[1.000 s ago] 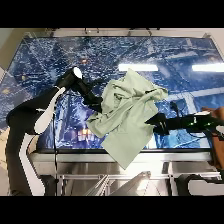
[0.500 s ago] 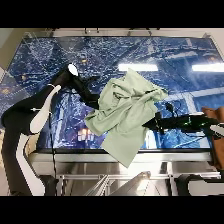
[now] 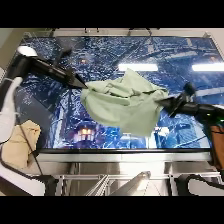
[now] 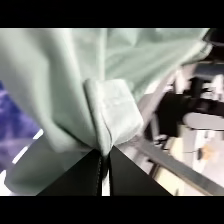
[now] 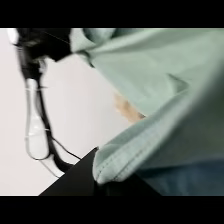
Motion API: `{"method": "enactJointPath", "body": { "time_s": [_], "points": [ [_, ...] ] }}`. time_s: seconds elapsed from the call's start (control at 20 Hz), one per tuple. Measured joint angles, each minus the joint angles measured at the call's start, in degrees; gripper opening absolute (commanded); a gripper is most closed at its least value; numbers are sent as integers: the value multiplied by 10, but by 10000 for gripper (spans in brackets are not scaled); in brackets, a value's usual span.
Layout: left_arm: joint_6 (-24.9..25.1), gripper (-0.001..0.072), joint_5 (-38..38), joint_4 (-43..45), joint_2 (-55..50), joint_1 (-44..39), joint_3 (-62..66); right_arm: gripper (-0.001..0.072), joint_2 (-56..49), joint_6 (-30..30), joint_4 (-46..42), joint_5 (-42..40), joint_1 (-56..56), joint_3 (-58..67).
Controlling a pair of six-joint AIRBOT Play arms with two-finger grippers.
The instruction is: Fold the shirts.
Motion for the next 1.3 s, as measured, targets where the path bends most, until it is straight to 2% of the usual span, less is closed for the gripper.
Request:
{"method": "enactJointPath", "body": {
  "time_s": [0.15,0.3,0.4,0.5,0.7,0.9,1.05,1.2,1.25,1.3],
  "points": [
    [32,20,-34,-158,89,50,-56,19,105,-4,106,64,-31,21],
    [64,20,-51,-329,193,113,-106,18,224,-4,199,84,-83,85],
    [80,20,-51,-419,264,167,-129,18,287,3,219,68,-127,147],
    [90,20,-39,-460,322,212,-145,18,330,11,185,22,-158,206],
    [115,28,41,-440,415,264,-183,19,354,30,35,-88,-154,265],
    [131,29,177,-309,463,245,-260,18,278,46,-99,-159,-73,275],
    [147,29,274,-212,443,187,-321,19,176,31,-141,-237,6,276],
    [178,32,368,-151,372,129,-353,19,61,20,-139,-342,56,285],
    [186,146,394,-141,342,118,-349,81,24,19,-125,-370,62,293],
    [191,432,416,-133,309,113,-336,392,-9,17,-108,-393,62,303]
  ]
}}
